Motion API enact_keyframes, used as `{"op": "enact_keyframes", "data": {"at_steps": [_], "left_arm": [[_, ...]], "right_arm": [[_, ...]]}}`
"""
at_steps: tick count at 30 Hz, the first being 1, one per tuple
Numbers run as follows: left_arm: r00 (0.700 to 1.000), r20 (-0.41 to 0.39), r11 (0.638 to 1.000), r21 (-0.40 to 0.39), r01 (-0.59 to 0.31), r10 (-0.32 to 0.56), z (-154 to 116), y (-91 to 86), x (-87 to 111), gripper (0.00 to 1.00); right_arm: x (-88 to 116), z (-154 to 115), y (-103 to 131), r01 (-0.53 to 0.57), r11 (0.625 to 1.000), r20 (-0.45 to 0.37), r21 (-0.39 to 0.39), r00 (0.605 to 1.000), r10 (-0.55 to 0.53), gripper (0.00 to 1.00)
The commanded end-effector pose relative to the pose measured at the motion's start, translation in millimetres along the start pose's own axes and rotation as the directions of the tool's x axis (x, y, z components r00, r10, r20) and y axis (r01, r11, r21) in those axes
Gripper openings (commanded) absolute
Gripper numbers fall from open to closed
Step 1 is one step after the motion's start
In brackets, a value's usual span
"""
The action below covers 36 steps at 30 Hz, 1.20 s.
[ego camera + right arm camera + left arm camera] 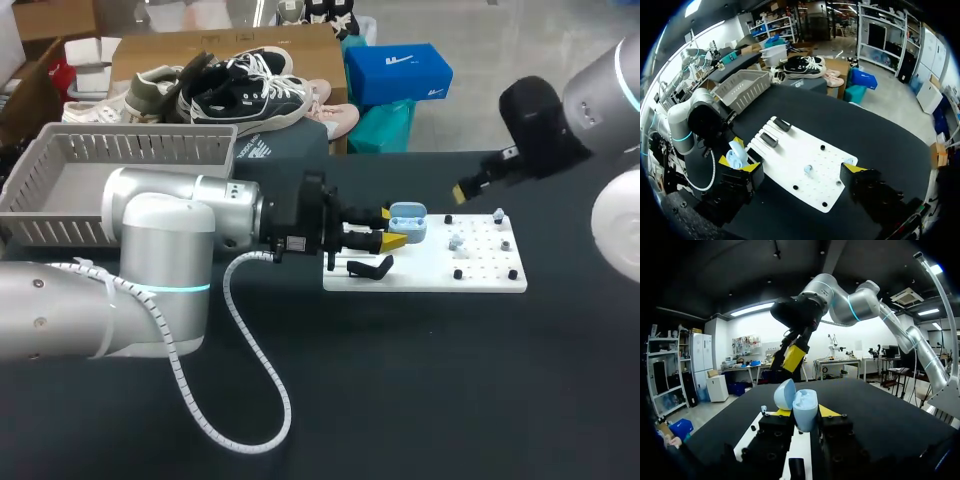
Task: Pick up each earbud case from the left stands, insert the matching earbuds, close the lid, and place the case in the box.
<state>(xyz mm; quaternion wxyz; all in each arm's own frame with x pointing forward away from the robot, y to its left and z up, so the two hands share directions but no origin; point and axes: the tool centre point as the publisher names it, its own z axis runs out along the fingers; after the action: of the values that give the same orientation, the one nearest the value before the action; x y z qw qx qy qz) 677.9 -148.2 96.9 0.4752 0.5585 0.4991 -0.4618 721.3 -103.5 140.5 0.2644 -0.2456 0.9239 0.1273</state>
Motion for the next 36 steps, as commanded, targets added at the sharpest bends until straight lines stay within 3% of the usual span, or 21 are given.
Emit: {"op": "enact_keyframes", "data": {"at_steps": [1,11,21,28,32,36], "left_arm": [[1.000,0.002,1.000,-0.004,-0.001,0.001,-0.2,-1.0,0.3,0.00],[1.000,0.002,1.000,-0.004,-0.001,0.001,-0.2,-1.0,0.3,0.00],[1.000,0.002,1.000,-0.004,-0.001,0.001,-0.2,-1.0,0.3,0.00],[1.000,0.002,1.000,-0.004,-0.001,0.001,-0.2,-1.0,0.3,0.00],[1.000,0.002,1.000,-0.004,-0.001,0.001,-0.2,-1.0,0.3,0.00],[1.000,0.002,1.000,-0.004,-0.001,0.001,-0.2,-1.0,0.3,0.00]], "right_arm": [[7.1,-6.1,-13.2,0.075,0.918,-0.107,0.388,0.994,-0.036,1.00],[18.2,22.1,-34.9,0.148,0.843,-0.287,0.518,0.958,0.008,1.00],[19.5,43.0,-47.3,0.135,0.789,-0.317,0.600,0.945,0.079,1.00],[26.6,56.8,-58.4,0.100,0.790,-0.328,0.604,0.935,0.133,1.00],[28.4,62.8,-61.6,0.076,0.799,-0.326,0.597,0.932,0.156,0.87],[29.0,69.9,-63.9,0.060,0.810,-0.326,0.583,0.931,0.165,0.57]]}}
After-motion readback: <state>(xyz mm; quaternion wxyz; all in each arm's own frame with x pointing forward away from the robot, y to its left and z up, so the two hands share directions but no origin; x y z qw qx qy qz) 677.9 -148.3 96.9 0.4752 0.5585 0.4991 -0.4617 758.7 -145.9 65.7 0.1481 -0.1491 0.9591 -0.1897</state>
